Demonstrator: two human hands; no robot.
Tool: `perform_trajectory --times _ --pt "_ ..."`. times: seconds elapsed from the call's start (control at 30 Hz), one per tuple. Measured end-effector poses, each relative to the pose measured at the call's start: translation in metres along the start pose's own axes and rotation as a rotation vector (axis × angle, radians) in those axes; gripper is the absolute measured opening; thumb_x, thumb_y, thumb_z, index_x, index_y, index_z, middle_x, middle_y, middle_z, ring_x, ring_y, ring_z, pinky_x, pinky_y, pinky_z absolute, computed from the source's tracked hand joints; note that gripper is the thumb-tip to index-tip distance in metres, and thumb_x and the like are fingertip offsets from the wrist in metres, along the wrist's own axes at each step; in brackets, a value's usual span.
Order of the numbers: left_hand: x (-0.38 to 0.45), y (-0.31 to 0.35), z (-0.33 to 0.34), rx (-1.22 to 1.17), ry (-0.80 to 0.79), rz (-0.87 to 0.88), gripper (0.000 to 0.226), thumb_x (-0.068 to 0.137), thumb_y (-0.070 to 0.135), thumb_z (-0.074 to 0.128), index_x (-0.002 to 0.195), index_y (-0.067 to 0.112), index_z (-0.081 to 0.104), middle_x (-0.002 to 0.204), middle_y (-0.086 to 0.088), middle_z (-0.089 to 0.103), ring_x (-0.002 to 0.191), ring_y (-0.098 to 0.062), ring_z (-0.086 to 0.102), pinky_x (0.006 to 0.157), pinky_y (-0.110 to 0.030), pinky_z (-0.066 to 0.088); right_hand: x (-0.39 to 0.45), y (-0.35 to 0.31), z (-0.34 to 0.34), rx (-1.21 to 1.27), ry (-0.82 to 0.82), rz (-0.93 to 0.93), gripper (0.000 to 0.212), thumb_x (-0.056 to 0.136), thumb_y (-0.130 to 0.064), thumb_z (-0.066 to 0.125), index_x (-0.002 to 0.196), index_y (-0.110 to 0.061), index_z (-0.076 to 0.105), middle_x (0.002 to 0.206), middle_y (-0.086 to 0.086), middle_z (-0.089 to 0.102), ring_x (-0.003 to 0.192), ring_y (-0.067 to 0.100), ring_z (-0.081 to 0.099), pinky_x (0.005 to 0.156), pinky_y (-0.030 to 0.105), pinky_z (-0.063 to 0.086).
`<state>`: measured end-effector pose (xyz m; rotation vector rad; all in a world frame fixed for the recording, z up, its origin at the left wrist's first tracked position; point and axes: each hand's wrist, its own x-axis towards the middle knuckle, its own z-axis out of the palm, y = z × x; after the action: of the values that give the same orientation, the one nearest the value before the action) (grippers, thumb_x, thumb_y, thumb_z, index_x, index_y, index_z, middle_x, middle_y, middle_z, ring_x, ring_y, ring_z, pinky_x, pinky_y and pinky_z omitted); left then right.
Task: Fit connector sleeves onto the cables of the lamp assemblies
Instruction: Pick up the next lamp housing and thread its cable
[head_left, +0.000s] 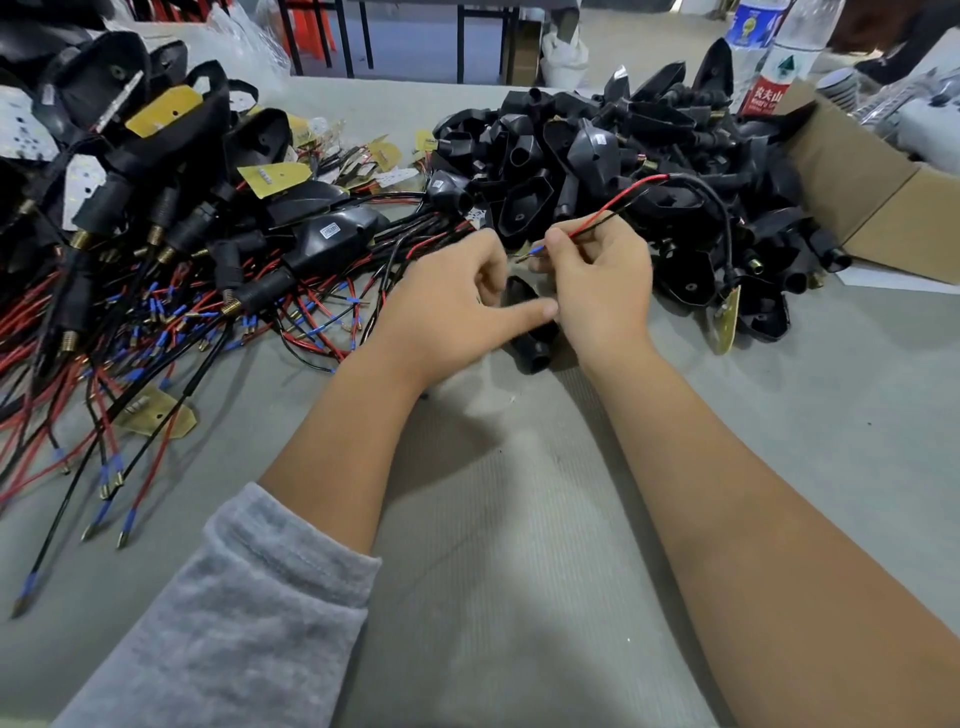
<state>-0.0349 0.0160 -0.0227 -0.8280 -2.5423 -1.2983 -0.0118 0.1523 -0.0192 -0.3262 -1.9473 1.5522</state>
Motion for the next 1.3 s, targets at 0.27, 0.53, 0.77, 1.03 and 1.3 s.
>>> perform_trajectory --times 0.27,0.53,0.77,1.03,1.3 --pt "0.003 -0.006 0.0 0.121 -0.152 0.055 0.037 0.071 0.031 0.078 0.099 0.026 0.053 0.096 0.01 0.055 0.08 0.002 0.05 0.075 -0.028 0.043 0.002 -0.001 -0.003 0.085 0.004 0.019 0.018 0.091 -0.003 0.062 0.078 -0.016 0.06 0.072 0.004 0.066 0.067 0.016 0.067 0.069 0.03 0.059" --pt "0.008 -0.01 0.001 -0.162 0.089 -0.164 0.035 0.08 0.005 0.071 0.104 0.025 0.056 0.085 0.017 0.063 0.069 -0.001 0.057 0.072 -0.016 0.049 -0.002 -0.003 -0.001 0.136 -0.094 0.053 0.023 0.084 0.006 0.068 0.073 -0.013 0.061 0.073 0.007 0.068 0.068 0.016 0.071 0.072 0.032 0.061" --pt "0.009 -0.006 -0.001 -0.299 0.242 -0.182 0.031 0.077 0.003 0.076 0.093 0.027 0.064 0.092 0.014 0.067 0.086 -0.003 0.065 0.083 -0.02 0.053 -0.007 -0.005 0.001 -0.008 -0.112 -0.04 0.019 0.079 -0.001 0.074 0.071 -0.015 0.065 0.075 0.009 0.071 0.075 0.022 0.071 0.078 0.043 0.058" --pt "0.007 -0.002 -0.003 -0.464 0.301 -0.096 0.037 0.074 -0.01 0.072 0.092 0.022 0.064 0.096 0.005 0.07 0.093 -0.003 0.067 0.079 -0.017 0.053 -0.009 -0.01 0.002 0.052 -0.099 0.001 0.017 0.081 0.002 0.071 0.075 -0.011 0.062 0.077 0.012 0.071 0.076 0.024 0.071 0.079 0.041 0.059" --pt "0.008 -0.001 0.002 -0.532 0.244 -0.092 0.032 0.077 -0.013 0.069 0.093 0.015 0.066 0.099 -0.005 0.07 0.095 -0.021 0.069 0.088 -0.03 0.055 -0.009 -0.012 0.004 0.717 -0.136 0.378 0.023 0.09 0.012 0.056 0.078 -0.007 0.052 0.076 0.013 0.064 0.062 0.015 0.064 0.066 0.021 0.056"
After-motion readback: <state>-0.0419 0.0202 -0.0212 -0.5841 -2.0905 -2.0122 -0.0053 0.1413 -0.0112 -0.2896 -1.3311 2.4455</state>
